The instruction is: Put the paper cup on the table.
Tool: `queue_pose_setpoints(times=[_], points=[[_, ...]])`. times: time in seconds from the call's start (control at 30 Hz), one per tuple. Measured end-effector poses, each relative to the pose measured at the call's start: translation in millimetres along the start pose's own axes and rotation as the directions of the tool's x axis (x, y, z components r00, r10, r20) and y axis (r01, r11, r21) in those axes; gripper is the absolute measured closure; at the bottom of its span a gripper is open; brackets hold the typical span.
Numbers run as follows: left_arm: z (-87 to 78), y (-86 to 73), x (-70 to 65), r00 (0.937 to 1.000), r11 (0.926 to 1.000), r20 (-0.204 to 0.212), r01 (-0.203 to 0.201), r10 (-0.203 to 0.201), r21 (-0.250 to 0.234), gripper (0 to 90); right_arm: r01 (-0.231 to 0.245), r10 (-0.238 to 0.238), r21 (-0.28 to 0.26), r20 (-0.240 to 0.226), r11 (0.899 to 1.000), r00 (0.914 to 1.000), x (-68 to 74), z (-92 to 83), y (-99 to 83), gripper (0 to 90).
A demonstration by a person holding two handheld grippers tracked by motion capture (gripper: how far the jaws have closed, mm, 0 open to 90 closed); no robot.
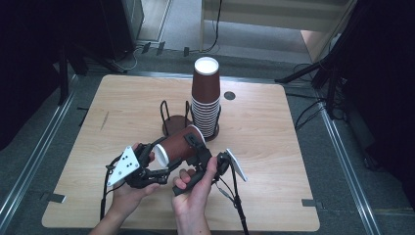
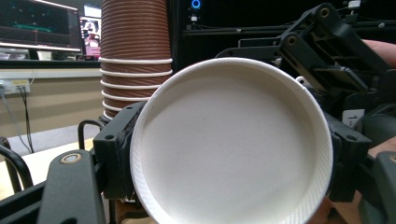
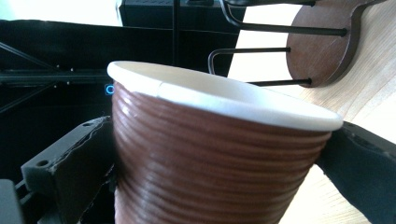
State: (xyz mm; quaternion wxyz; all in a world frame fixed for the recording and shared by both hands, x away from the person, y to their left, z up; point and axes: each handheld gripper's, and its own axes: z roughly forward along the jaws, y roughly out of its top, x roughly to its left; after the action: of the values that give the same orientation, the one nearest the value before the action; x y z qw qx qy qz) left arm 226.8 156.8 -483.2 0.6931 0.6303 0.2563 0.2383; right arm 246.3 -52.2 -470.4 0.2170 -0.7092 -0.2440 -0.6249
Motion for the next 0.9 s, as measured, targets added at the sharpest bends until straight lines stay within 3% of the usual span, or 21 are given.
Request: queue_pose_setpoints(times=[0.37,0.9], points=[[1.1,-0.9,-1.5,0.9994,1.0,0.036,0.003,-0.003,0.006,23.9,-0.009,0.009,0.013,-0.009,1.0,0.9999,-2.0,2.2,2.7,0.0],[1.1,-1.8,-1.1,0.9987,1.0,0.051,0.003,-0.003,0.006,23.5,-0.039,0.041,0.049,-0.043,0.998,0.9982,-5.9,6.2,5.0,0.8]])
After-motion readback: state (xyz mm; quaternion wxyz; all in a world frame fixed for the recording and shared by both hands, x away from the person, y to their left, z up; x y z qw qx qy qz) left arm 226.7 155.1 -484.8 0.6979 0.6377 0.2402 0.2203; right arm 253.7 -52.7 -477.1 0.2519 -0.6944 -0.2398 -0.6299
